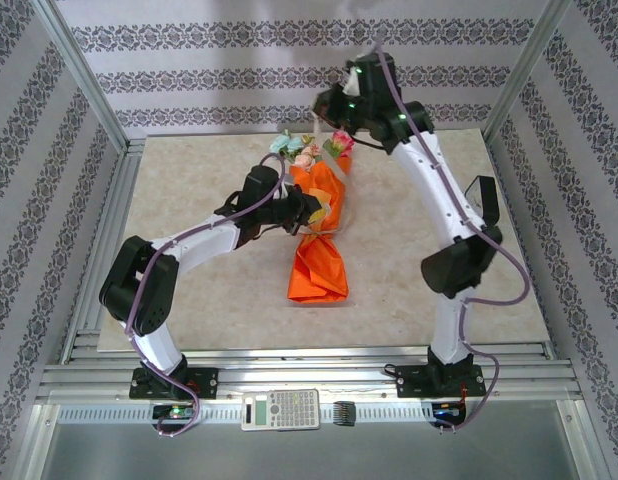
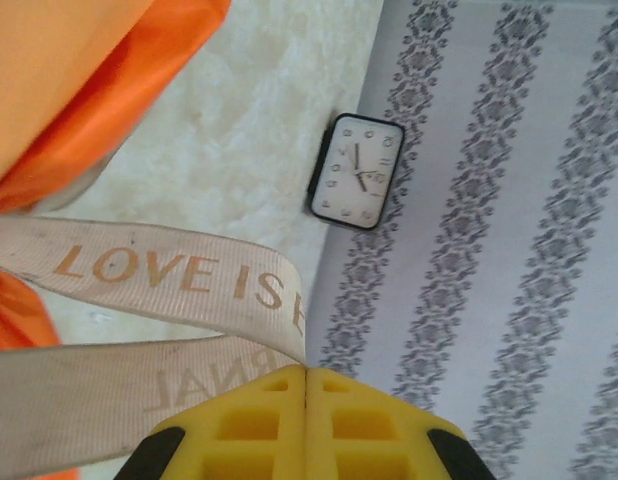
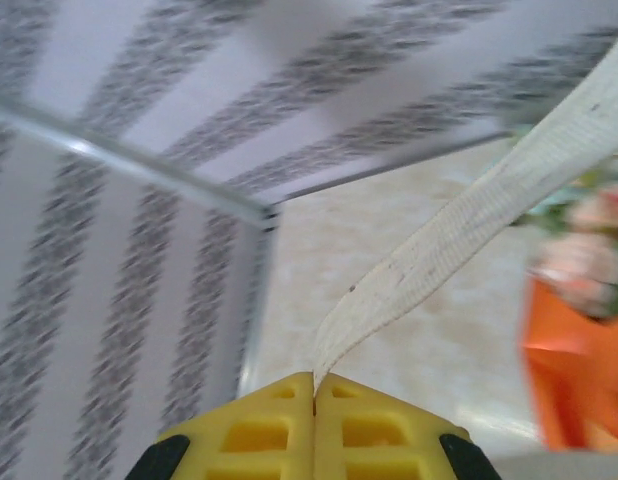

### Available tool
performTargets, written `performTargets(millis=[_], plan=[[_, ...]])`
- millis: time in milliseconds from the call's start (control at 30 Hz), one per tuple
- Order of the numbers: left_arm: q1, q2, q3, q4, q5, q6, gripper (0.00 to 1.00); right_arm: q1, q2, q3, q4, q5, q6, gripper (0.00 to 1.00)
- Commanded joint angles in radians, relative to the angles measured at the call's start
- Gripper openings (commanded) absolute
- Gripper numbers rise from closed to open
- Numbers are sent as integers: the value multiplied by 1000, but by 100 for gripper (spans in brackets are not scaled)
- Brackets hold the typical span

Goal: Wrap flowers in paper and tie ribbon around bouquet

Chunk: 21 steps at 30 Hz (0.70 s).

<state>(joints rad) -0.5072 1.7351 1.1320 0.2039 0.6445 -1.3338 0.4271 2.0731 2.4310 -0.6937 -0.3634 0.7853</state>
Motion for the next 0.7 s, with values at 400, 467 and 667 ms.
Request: performTargets(millis=[400, 467, 667], plan=[[-108, -49, -172, 85, -213, 519, 0, 241, 268, 77, -86, -433, -120, 0], [-127, -45, -183, 90, -227, 568, 0, 254, 271, 40, -108, -487, -153, 0], [-194, -34, -204, 122, -286, 684, 0, 310, 301, -9, -262, -517, -309, 0]])
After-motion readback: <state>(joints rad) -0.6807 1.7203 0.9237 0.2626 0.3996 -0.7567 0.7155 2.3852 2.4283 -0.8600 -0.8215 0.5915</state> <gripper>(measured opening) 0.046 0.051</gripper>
